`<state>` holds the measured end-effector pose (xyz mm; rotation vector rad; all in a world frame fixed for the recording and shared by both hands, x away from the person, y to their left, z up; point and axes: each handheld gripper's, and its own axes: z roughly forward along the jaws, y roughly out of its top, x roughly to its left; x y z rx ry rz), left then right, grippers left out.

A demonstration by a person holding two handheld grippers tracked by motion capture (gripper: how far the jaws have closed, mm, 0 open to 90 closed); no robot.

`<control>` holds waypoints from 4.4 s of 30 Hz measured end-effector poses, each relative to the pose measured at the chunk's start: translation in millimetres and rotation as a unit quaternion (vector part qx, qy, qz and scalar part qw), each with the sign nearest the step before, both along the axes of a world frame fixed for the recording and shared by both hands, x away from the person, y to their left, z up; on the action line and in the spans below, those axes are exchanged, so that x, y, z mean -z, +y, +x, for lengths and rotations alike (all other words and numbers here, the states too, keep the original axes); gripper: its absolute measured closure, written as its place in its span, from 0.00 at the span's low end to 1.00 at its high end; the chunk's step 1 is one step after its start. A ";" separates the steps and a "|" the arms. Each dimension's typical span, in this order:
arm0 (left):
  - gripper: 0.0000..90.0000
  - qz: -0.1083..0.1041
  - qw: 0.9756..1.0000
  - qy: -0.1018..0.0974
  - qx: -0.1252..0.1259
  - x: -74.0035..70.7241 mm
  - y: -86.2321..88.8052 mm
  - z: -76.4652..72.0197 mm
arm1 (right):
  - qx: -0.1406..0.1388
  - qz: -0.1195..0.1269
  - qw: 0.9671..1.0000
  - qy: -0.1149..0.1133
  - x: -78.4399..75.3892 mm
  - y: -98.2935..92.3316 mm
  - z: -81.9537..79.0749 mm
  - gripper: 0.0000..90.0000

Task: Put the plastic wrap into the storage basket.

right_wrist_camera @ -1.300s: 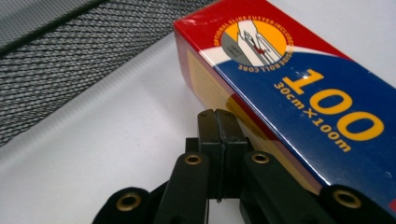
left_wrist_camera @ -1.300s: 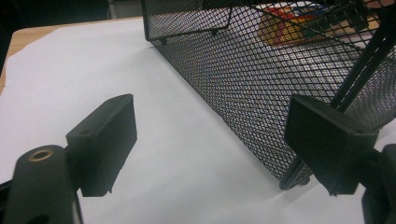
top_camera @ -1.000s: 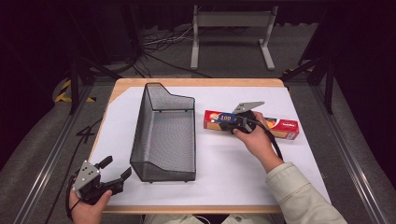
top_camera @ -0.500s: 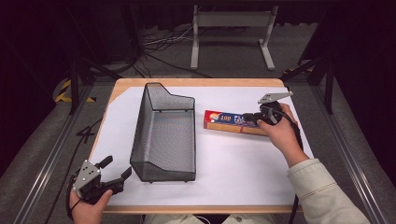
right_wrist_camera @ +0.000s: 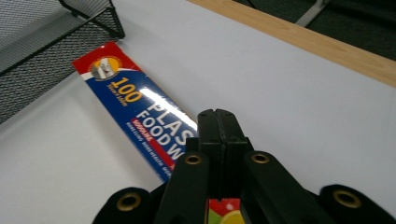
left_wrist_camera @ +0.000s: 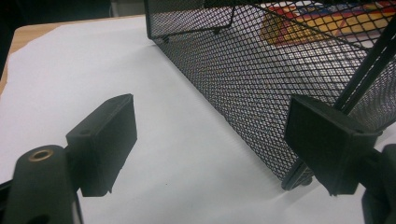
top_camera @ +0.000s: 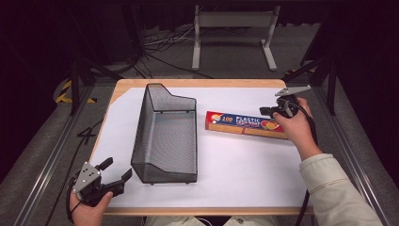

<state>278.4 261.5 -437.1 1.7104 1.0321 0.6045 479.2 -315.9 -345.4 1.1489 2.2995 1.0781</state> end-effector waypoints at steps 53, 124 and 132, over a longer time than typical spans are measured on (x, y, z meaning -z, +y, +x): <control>0.20 0.019 1.000 0.004 -0.019 2.2 4.7 -15.7 | 0.108 -0.076 0.977 0.165 50.9 -61.3 40.4 1.00; 0.20 0.015 1.000 0.002 0.000 0.2 -4.1 0.9 | -0.063 0.012 0.998 0.022 7.8 41.9 -88.0 0.30; 0.20 0.014 1.000 0.002 -0.002 0.3 -2.9 0.8 | -0.074 -0.024 0.996 0.049 25.1 66.2 -69.6 0.25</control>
